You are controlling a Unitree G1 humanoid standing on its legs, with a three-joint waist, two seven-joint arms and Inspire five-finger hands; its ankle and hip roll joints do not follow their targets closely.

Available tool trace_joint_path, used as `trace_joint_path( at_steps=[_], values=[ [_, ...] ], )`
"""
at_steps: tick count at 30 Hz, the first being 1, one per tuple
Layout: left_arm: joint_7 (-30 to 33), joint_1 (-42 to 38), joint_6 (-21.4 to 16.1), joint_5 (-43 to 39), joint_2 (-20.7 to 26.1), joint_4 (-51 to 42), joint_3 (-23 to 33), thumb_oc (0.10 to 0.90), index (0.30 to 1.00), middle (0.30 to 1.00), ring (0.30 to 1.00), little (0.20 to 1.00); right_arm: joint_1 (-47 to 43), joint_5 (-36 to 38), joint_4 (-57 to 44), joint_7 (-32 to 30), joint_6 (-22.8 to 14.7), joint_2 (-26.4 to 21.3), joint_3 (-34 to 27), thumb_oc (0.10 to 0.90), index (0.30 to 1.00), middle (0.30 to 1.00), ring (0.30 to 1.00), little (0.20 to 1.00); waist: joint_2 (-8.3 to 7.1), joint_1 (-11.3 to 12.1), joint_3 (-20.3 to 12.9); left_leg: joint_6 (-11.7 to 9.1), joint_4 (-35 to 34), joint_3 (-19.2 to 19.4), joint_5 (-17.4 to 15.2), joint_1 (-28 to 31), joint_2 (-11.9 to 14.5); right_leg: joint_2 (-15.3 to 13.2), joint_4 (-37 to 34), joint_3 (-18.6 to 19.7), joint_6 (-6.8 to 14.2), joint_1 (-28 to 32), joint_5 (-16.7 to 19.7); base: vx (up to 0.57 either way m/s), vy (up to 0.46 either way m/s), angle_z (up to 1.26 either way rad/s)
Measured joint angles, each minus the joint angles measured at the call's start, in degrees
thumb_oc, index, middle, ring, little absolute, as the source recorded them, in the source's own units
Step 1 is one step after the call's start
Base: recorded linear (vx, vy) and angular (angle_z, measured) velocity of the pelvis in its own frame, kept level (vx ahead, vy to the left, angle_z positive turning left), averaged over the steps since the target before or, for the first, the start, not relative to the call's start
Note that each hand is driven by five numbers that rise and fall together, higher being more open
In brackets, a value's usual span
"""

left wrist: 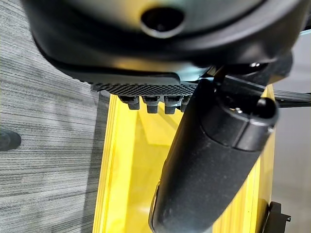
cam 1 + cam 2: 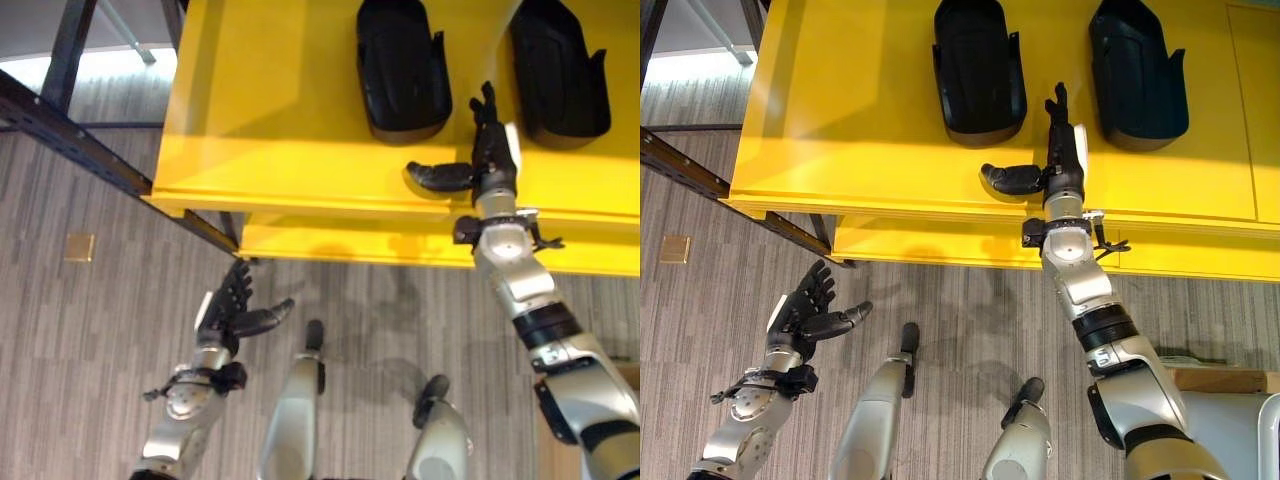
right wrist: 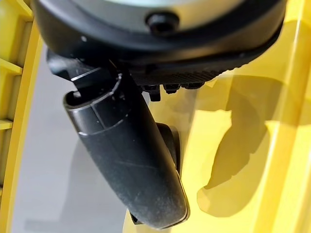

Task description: Move parts from the plastic box to the shelf.

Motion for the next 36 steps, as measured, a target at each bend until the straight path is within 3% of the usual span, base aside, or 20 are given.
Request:
trace_joint_path(
  at_steps=[36],
  values=[
    [-0.5,-0.9,0.0,-0.1,0.0,0.1,0.0,0.9,1.0,1.0,1.0,1.0,-0.2,1.1,-0.2,1.2,-0.1,2.1,1.2,0.9,1.0,1.0,1.0,1.0,-0.02,1.3,0.0,-0.1,0.1,-0.3,0.1,0.0,0.0,0.0,0.4,-0.3,0.0,0.1,0.0,0.0,0.0,0.0]
  ],
)
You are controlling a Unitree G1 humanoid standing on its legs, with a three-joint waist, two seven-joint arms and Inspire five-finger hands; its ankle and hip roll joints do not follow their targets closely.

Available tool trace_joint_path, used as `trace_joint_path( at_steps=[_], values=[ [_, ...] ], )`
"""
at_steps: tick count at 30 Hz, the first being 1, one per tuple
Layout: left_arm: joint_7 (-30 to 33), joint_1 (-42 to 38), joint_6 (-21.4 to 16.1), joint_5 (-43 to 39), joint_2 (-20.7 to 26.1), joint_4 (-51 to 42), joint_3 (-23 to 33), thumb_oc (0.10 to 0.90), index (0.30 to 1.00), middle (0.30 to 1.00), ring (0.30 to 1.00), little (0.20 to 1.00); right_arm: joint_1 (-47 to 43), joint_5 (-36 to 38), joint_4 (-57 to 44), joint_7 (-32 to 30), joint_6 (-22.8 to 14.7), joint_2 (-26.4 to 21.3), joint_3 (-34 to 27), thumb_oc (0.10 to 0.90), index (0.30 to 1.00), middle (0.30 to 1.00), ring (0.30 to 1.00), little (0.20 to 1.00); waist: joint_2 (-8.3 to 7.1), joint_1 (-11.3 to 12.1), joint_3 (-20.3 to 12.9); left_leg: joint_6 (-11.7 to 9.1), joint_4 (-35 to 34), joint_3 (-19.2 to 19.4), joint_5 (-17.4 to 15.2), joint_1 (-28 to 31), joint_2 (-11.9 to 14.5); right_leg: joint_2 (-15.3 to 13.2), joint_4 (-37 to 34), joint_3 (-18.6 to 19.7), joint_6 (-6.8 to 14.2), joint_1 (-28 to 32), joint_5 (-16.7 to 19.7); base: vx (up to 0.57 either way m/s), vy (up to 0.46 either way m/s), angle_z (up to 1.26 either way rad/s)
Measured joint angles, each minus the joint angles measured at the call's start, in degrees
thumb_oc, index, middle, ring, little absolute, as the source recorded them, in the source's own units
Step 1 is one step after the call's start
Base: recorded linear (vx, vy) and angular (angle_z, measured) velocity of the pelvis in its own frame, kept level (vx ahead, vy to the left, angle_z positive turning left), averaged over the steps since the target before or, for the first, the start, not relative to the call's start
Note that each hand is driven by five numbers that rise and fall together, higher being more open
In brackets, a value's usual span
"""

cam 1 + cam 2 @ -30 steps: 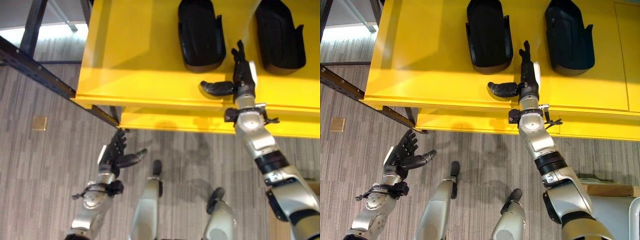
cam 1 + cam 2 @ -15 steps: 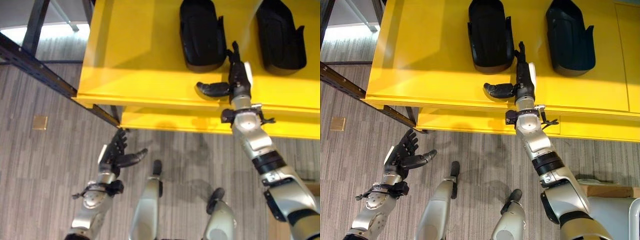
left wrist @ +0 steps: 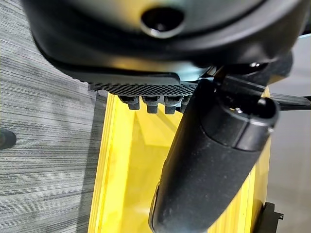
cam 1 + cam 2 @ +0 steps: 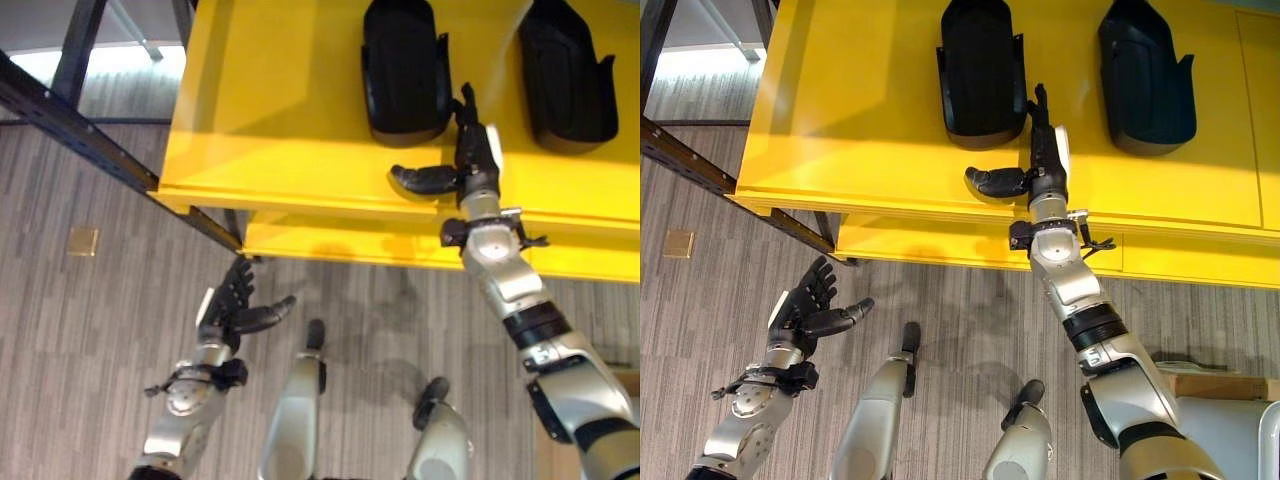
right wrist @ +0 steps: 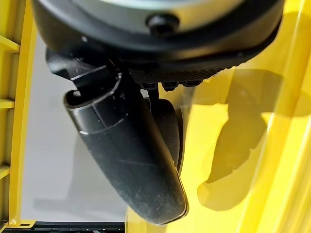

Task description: Move parts from the plastic box to the shelf.

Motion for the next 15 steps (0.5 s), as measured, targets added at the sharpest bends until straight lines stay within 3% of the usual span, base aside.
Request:
trace_joint_path(
  at_steps=[15],
  values=[
    [0.0,-0.1,0.0,0.0,0.0,0.0,0.0,0.9,1.0,1.0,1.0,1.0,-1.2,1.0,0.0,0.2,0.0,1.9,1.5,0.9,1.0,1.0,1.0,1.0,-0.03,0.1,0.0,0.0,0.0,-0.5,0.1,0.0,0.0,0.0,0.4,-0.3,0.0,0.1,0.0,0.0,0.0,0.0]
  ],
)
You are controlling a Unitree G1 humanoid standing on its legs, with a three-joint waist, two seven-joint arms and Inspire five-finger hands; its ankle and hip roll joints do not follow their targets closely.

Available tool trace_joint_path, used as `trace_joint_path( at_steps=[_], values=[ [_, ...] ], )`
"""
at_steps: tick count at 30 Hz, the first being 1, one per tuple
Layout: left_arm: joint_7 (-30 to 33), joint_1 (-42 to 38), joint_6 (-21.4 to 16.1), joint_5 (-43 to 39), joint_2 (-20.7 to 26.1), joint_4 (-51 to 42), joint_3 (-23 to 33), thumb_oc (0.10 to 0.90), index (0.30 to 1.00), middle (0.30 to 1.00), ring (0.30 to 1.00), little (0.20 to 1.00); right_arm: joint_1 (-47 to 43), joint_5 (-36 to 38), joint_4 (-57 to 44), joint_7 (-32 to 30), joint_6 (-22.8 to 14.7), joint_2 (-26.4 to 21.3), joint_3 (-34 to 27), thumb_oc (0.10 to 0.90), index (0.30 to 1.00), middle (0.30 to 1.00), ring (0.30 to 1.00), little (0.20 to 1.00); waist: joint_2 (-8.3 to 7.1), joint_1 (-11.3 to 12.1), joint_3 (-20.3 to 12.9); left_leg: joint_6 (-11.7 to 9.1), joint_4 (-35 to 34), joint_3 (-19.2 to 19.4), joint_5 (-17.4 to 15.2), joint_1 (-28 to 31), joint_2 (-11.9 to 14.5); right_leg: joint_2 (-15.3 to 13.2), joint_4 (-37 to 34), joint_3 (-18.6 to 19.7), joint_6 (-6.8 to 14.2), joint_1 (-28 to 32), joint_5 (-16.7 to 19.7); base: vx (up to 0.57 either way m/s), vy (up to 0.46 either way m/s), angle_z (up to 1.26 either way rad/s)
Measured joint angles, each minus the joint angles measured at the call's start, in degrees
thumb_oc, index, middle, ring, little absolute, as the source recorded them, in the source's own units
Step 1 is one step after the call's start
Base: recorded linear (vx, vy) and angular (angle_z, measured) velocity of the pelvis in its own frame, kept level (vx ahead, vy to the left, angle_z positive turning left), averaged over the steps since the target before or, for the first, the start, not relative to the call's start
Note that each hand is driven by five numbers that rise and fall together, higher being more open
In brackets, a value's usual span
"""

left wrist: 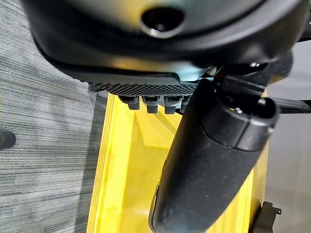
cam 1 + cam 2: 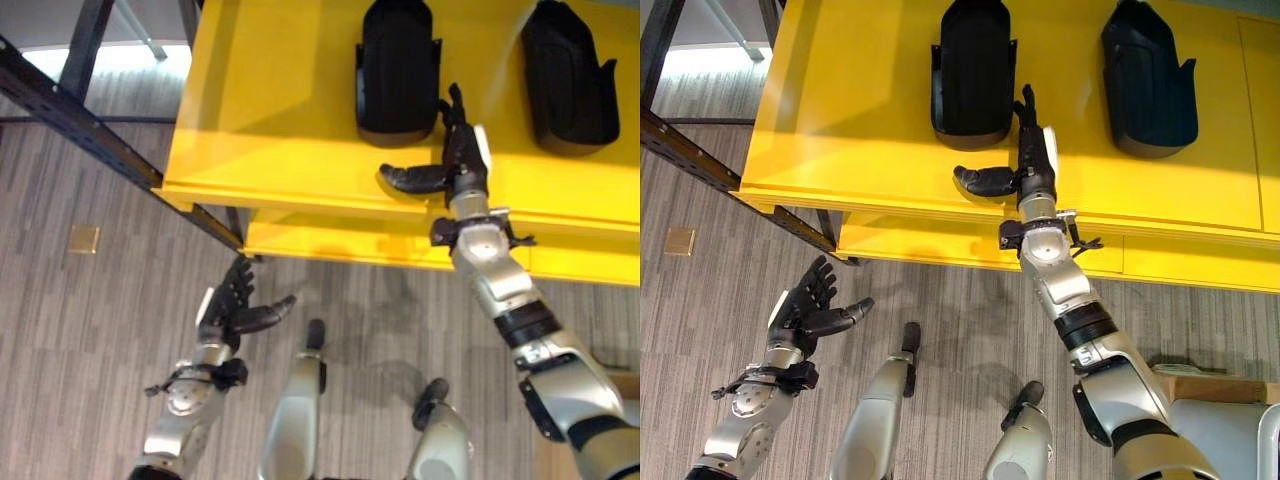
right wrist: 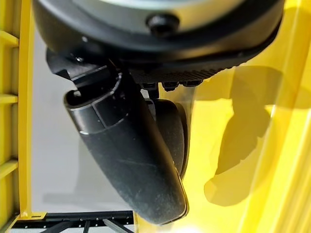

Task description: Move parts from the plastic box to the shelf.

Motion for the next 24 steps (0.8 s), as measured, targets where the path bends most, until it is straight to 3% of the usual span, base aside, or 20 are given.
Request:
trace_joint_path(
  at_steps=[16,19,24],
  values=[
    [0.2,-0.1,0.0,0.0,0.0,0.0,0.0,0.9,1.0,1.0,1.0,1.0,-0.5,-0.4,-0.2,0.1,0.8,-0.2,0.0,0.9,1.0,1.0,1.0,1.0,-0.07,-0.2,0.0,0.0,0.0,-0.3,0.0,0.0,0.0,0.0,0.4,-0.6,0.0,0.1,0.0,0.0,0.0,0.0],
    [1.3,-0.1,0.0,0.0,0.0,0.0,0.1,0.9,1.0,1.0,1.0,1.0,0.5,-5.5,-6.1,-1.7,2.7,-2.4,-0.6,0.9,1.0,1.0,1.0,1.0,-0.09,-0.4,0.0,0.0,0.0,-0.3,0.0,-0.3,0.0,0.0,0.3,-0.8,0.0,0.0,0.0,0.0,0.0,0.0],
    [2.5,-0.2,0.0,0.1,-0.4,0.0,0.5,0.9,1.0,1.0,1.0,1.0,3.9,-12.3,-18.2,-5.4,2.4,-2.3,-4.6,0.9,1.0,1.0,1.0,1.0,-0.15,-0.9,0.0,0.1,0.0,-0.3,0.1,-0.3,0.0,0.0,0.5,-0.8,0.0,-0.1,0.0,0.0,0.0,0.0]
  ],
)
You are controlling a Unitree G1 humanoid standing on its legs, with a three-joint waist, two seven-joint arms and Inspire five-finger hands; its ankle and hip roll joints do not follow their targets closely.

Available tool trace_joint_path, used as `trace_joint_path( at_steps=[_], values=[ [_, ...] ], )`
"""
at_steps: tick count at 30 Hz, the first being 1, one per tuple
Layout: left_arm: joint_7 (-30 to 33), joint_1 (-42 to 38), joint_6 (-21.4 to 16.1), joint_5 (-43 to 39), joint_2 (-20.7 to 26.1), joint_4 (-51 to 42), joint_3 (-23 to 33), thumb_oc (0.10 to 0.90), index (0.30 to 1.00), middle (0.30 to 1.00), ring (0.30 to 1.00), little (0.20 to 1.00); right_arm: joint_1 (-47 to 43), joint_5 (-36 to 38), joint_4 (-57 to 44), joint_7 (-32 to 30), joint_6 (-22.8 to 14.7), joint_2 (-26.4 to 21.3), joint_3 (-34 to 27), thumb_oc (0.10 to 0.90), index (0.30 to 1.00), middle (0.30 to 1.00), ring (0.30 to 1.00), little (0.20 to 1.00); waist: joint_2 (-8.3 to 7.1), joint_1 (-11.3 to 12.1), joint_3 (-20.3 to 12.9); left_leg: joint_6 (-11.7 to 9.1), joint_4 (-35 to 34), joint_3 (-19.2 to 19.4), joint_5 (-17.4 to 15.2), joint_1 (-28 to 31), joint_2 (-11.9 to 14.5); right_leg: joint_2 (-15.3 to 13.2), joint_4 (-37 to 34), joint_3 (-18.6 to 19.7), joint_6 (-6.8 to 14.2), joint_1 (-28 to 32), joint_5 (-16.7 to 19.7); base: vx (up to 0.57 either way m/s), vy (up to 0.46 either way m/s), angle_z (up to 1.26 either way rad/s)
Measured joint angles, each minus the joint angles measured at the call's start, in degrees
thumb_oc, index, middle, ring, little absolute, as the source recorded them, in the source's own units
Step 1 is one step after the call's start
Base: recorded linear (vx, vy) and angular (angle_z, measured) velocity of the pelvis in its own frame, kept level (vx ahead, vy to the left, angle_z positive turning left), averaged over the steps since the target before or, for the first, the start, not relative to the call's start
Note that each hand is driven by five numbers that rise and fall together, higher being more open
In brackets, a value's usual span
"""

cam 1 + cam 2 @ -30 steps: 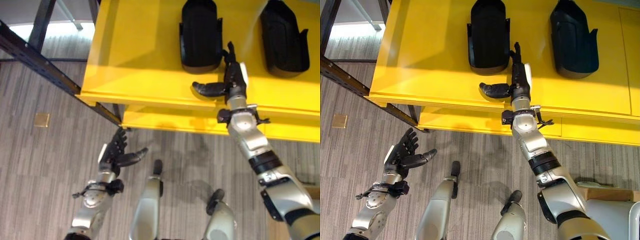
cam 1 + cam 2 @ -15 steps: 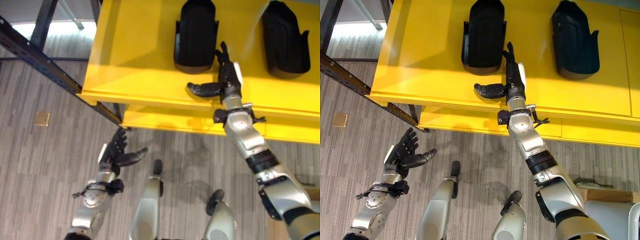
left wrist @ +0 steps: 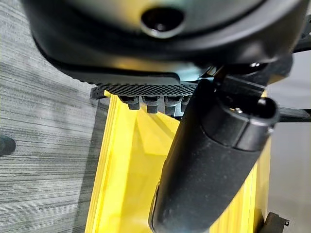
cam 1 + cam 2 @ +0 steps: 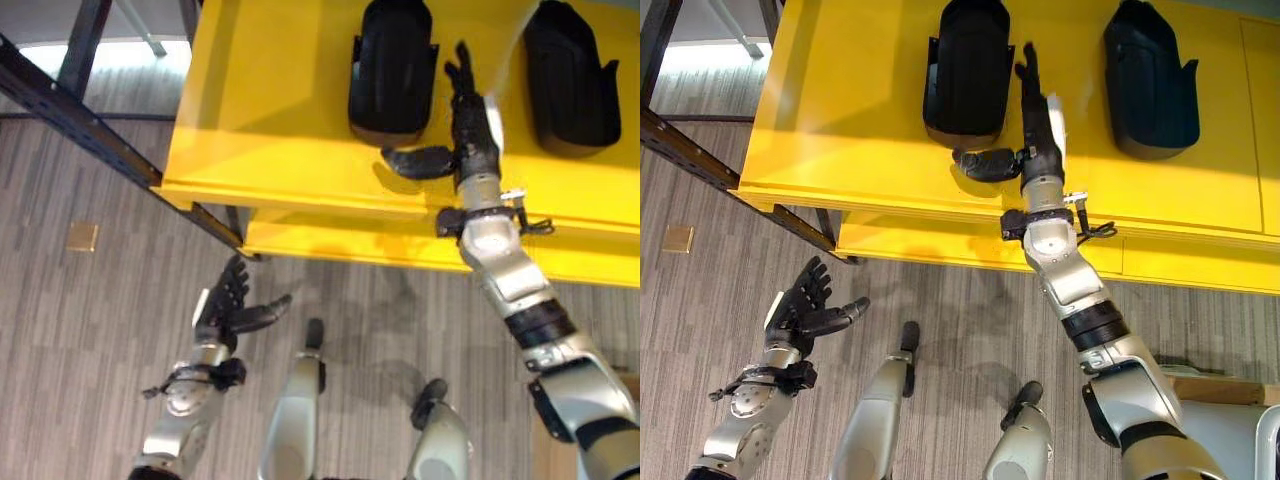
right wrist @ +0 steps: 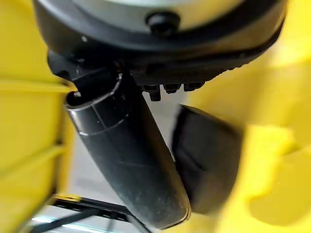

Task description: Move parts from the plastic box to the shelf.

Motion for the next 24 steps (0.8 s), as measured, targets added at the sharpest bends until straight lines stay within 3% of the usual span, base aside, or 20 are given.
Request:
trace_joint_path(
  at_steps=[9,12,16,20,22,24],
  values=[
    [1.0,-0.2,0.0,0.2,-0.2,-0.1,0.0,0.9,1.0,1.0,1.0,1.0,7.8,-3.6,-6.3,-1.5,-0.5,2.5,-1.4,0.9,1.0,1.0,1.0,1.0,-0.35,-1.6,0.0,-0.1,-0.3,0.1,0.1,0.3,0.4,0.4,-0.3,0.4,0.0,0.0,0.0,0.0,-0.02,-0.03],
    [1.2,0.6,0.3,0.2,-0.2,-0.1,0.2,0.9,1.0,1.0,1.0,1.0,12.7,-3.5,-11.1,-0.3,-0.7,4.7,-1.0,0.9,1.0,1.0,1.0,1.0,-0.85,-1.7,0.0,-0.3,-3.0,0.9,1.7,2.9,1.1,1.3,-2.4,1.1,0.2,1.4,0.1,0.0,-0.071,-0.15],
    [1.0,1.9,0.4,0.4,-0.4,-0.3,2.2,0.9,1.0,1.0,1.0,1.0,21.2,-0.6,-16.2,5.0,-2.9,5.2,1.9,0.9,1.0,1.0,1.0,1.0,-2.15,-2.5,-0.8,-2.6,-12.6,1.9,5.2,11.4,4.6,6.0,-11.1,1.0,1.1,7.9,2.6,0.05,-0.108,-0.27],
    [0.6,4.4,0.4,0.6,-1.4,-0.1,2.8,0.9,1.0,1.0,1.0,1.0,26.2,4.0,-16.9,9.0,-3.7,5.0,2.4,0.9,1.0,1.0,1.0,1.0,-3.23,-4.8,-5.4,-3.8,-17.9,3.2,7.3,14.6,7.5,9.4,-16.0,1.3,0.9,9.6,4.3,0.06,-0.112,-0.3],
    [-0.4,7.0,0.4,0.6,-3.3,-0.1,3.2,0.9,1.0,1.0,1.0,1.0,31.4,6.6,-16.9,12.8,-4.3,4.3,2.4,0.9,1.0,1.0,1.0,1.0,-3.59,-5.5,-10.3,-5.6,-23.2,7.2,8.8,20.0,9.6,11.7,-21.0,4.1,0.4,11.8,6.2,0.03,-0.138,-0.72],
    [-0.4,8.2,0.4,0.7,-4.1,-0.1,3.4,0.9,1.0,1.0,1.0,1.0,33.2,6.7,-16.9,13.2,-4.4,3.8,2.4,0.9,1.0,1.0,1.0,1.0,-3.3,-6.1,-11.7,-5.9,-24.4,8.3,9.1,21.9,10.4,12.6,-22.2,4.7,0.3,12.9,6.4,-0.01,-0.227,-0.44]
  ],
)
